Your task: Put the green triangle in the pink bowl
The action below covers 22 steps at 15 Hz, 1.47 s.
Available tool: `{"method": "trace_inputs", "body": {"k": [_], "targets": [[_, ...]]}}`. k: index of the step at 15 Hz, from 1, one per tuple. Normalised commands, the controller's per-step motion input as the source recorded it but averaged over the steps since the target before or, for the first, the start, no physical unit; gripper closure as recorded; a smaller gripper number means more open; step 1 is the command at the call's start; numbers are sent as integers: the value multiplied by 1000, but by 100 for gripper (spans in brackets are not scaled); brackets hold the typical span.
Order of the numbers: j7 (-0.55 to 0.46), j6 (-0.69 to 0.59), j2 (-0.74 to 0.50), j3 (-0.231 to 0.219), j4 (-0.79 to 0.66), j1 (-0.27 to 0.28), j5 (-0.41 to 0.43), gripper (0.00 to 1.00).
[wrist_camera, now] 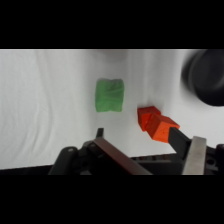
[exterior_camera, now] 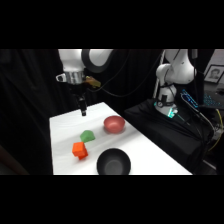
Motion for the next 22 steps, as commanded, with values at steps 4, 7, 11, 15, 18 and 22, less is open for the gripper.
{"method": "trace_inputs", "body": {"k": [4,7,11,15,18,22], "targets": [[135,51,308,-5,338,-40,-66,0],[62,21,234,10,258,-56,-49,0],[-2,46,195,27,192,-70,-27,0],[-111,75,173,69,161,-95,19,0],[-169,99,155,80,153,-106,23,0],[-238,86,135,106,138,-133,44,0]]}}
